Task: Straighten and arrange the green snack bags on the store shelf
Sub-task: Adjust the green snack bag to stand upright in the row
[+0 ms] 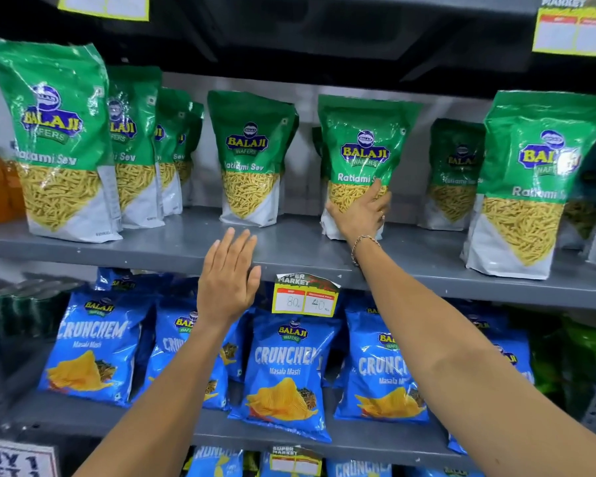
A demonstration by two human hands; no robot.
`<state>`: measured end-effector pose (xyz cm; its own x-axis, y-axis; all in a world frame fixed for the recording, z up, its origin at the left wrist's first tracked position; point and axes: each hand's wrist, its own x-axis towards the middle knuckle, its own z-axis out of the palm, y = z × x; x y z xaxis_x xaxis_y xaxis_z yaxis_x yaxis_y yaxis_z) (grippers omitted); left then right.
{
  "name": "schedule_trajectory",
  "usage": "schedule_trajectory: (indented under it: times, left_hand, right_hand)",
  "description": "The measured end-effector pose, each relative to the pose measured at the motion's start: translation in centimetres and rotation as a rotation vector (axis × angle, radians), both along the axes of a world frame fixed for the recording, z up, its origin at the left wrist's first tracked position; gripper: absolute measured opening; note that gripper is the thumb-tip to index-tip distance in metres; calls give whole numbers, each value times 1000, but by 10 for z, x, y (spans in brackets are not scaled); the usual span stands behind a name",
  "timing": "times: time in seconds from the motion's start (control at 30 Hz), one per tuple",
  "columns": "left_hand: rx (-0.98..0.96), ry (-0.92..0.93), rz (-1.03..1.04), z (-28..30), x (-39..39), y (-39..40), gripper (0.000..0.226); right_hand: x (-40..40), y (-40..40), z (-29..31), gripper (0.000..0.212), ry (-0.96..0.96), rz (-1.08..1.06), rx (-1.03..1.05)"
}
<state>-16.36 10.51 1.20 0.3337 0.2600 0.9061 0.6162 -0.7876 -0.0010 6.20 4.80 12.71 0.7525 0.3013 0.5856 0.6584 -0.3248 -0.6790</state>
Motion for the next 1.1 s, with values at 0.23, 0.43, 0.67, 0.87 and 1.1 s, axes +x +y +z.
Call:
schedule_trajectory:
  times: [0.23,0.43,0.67,0.87,1.1]
  left_hand:
    - [14,6,-13,-2,-1,2,53]
    - [-3,22,-8,2,-2,0,56]
    - [-79,103,0,8,-8,-7,62]
    - [-107,122,-32,10,-14,-12,63]
    - [-140,143,-28,13,-16,-17,65]
  right_hand:
    - [5,-1,-2,105,-31,14,48]
    - [-6,-8,2,102,-29,-13,35]
    - [-20,-25,6,98,-17,-10,32]
    - [-39,-41,1,100,-39,-27,50]
    - [-61,-59,-1,101,-45,-58,63]
